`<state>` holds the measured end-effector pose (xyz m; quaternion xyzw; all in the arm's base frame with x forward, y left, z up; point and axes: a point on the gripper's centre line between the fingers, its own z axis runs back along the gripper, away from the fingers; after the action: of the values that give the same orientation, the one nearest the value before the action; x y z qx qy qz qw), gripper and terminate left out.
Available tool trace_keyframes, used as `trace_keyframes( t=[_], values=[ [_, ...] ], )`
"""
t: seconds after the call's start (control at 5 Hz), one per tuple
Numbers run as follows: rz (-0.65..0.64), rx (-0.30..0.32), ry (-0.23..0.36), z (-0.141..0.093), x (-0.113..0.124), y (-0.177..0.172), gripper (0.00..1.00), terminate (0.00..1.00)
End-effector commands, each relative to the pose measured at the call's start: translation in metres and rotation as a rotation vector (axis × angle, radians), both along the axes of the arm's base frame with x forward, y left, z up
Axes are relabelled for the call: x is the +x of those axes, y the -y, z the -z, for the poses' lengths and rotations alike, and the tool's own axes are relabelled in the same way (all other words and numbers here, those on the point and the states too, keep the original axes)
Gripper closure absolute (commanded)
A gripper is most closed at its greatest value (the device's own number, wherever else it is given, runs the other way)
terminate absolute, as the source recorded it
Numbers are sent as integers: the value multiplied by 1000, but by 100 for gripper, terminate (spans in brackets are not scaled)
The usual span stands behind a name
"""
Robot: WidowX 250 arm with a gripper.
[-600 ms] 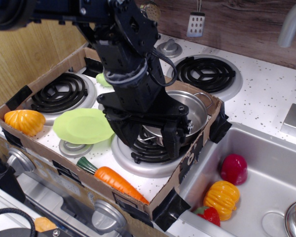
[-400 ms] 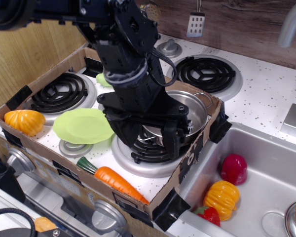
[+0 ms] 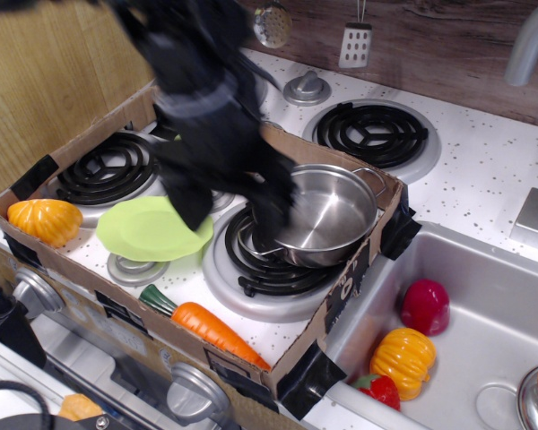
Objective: Put broccoli in pot
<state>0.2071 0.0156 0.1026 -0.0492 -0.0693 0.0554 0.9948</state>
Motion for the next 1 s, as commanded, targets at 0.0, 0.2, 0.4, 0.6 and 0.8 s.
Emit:
trace_keyframes(
  t=[0.0,0.2,0.4,0.6,0.8],
  values=[
    [141,140,84,-35,57,-84,0,0],
    [184,153,107,-35,83,-109,0,0],
    [203,169,127,-26,106,-127,0,0],
    [248,142,125,-12,122,-133,0,0],
    [268,111,138,5,129,-135,0,0]
  ],
)
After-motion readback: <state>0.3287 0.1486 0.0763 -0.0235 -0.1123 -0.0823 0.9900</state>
